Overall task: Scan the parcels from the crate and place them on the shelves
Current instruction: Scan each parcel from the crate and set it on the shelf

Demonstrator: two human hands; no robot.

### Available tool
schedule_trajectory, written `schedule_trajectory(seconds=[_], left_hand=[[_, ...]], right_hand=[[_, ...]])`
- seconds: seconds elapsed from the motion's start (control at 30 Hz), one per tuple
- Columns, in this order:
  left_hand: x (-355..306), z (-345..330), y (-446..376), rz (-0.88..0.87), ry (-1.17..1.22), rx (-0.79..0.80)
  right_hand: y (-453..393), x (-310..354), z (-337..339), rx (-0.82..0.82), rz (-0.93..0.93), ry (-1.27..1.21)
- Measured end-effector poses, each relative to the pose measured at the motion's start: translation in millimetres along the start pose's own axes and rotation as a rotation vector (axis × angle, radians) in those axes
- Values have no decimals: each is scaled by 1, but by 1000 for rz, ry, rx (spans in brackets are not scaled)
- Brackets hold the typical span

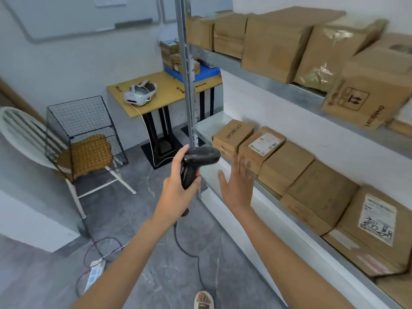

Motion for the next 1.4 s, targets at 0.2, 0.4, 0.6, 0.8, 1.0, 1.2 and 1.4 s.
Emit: schedule_trajectory(seconds=[0.2,0.4,0.6,0.8,1.0,1.2,1.4], left_hand=[[29,-5,-46,11,12,35],[53,-3,-91,5,18,29],[83,-5,-156,-4,54,44],[127,-29,-250,-43,131,143],[163,-41,-313,-32,213,325],[186,-46,-344,40,276,443],[199,-50,-355,90,315,494]], right_hand=[[-58,8,-22,46,-25,7],[-101,15,-41,42,-40,23],[-161,16,-53,15,-118,17],[-233,7,-70,-76,-293,108],[-280,-7,-101,18,-460,209],[-289,-13,-118,27,-604,335],[-293,-15,-123,-13,-653,341]])
Point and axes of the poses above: each hand's wrist, its own y-axis away from the middle knuckle, its own z-axis out of the back of the hand, x = y × z, the point moved 3 cm from there along -y, towards the middle knuckle, and after that the axes turned 3 degrees about x, right-handed, at the moved point
